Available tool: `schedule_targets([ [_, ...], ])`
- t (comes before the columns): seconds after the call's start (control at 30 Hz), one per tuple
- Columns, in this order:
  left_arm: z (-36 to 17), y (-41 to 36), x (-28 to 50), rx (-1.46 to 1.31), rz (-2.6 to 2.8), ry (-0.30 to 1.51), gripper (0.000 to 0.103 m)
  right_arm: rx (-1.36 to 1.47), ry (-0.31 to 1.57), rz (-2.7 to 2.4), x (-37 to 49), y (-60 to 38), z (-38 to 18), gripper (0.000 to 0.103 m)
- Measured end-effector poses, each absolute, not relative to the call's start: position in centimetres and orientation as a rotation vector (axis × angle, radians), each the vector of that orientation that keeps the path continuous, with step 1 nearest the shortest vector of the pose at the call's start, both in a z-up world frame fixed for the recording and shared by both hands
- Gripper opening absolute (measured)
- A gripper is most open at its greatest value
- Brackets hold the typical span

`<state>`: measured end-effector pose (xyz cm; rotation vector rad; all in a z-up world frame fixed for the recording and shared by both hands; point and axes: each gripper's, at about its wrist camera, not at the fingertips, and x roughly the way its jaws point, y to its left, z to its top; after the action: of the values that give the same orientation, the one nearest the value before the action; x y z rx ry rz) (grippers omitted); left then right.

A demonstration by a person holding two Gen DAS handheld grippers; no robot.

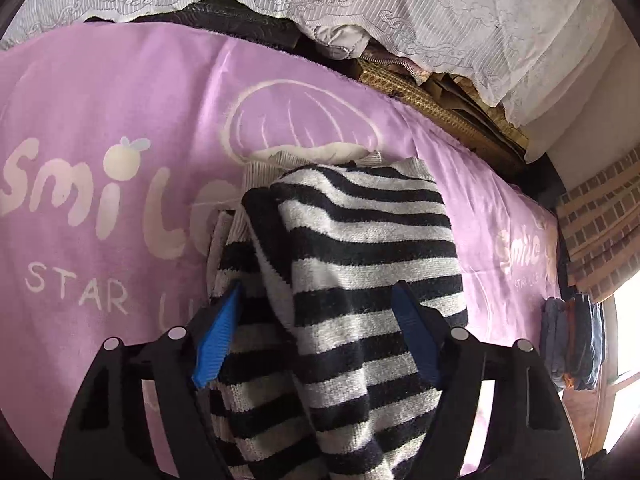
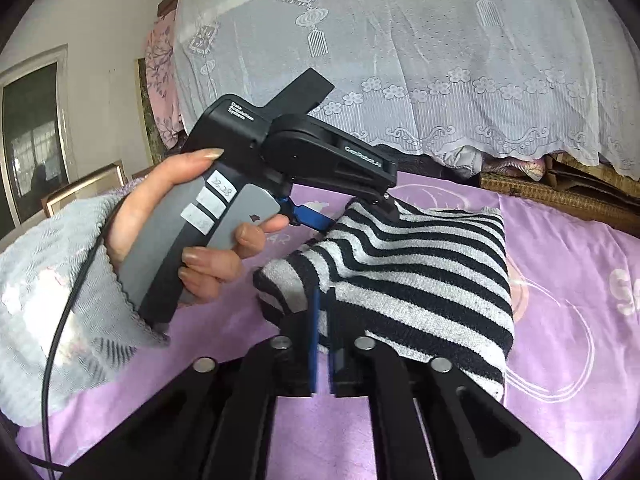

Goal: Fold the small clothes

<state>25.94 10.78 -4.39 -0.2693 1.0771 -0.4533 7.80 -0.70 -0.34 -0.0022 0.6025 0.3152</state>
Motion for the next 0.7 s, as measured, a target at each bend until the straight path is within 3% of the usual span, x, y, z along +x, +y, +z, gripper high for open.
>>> schedule_targets([
  [0.03,-4.5,11.0,25.9,-0.272,-0.460,1.080,0.073,-0.008,0.588,0.318,7.6,-0.5,-0.3,0.060],
  [0.13,-4.0,11.1,25.8,-0.267,-0.467,1.072,0.076,-0.099,0.572,0.338,7.4,1.2,-0.3,0.062],
  [0.2,-3.4,11.1,25.7,-0.223,-0.429,1.047,0.090,-0.185,0.564,0.299,7.9,2.6,-0.6,0.062],
  [0.3,-2.9,12.0,25.7,-0.203,-0.383,1.025,0.093,-0.265,0.623,0.251,10.2,3.8,-1.9,0.061],
  [0.33,-3.1,12.2,25.8,-0.202,-0.375,1.040,0.093,-0.272,0.644,0.235,10.9,3.9,-2.4,0.058],
  [0.37,-3.4,12.3,26.0,-0.200,-0.370,1.053,0.093,-0.267,0.657,0.229,11.3,3.8,-2.7,0.030],
  [0.4,-3.9,12.3,26.2,-0.195,-0.370,1.076,0.093,-0.241,0.646,0.230,11.3,3.5,-2.4,0.023],
  [0.7,-2.5,9.8,26.1,-0.290,-0.559,1.067,0.093,-0.045,0.534,0.264,9.3,-0.4,0.1,0.021],
])
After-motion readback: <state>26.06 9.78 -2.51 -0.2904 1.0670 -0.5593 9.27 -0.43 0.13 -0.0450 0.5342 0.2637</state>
